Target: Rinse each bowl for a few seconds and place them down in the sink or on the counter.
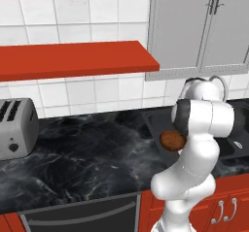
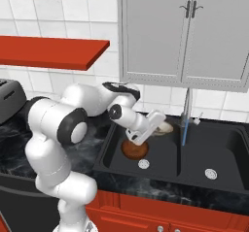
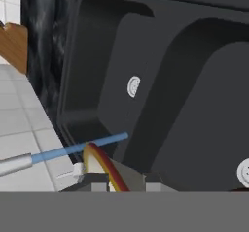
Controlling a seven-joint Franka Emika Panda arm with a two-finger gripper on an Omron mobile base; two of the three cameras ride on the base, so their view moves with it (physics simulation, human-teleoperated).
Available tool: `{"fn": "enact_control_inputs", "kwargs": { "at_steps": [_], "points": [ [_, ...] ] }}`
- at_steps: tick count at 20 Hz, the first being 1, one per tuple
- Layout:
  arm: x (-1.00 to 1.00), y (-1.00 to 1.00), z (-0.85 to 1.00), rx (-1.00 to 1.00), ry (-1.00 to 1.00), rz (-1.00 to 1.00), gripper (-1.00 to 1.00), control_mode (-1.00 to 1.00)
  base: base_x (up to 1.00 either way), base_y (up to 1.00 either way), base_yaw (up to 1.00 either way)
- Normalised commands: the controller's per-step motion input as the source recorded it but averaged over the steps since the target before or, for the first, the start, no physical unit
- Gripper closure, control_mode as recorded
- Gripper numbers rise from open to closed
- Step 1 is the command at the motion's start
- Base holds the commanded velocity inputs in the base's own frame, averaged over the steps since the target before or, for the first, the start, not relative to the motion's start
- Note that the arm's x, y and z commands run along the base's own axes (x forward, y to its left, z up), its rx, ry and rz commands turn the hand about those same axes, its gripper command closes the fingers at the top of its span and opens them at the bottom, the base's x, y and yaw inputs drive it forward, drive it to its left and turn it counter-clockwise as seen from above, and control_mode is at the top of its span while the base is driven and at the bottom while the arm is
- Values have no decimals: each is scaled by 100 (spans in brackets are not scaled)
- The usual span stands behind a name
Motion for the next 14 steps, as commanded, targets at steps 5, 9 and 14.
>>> {"fn": "enact_control_inputs", "kwargs": {
  "at_steps": [5,9,14],
  "points": [
    [-37,28,15,0,0,16,100,-100,0,0,0],
    [-24,27,24,0,0,17,100,-100,0,0,0],
    [-11,28,27,0,1,19,100,-100,0,0,0]
  ]
}}
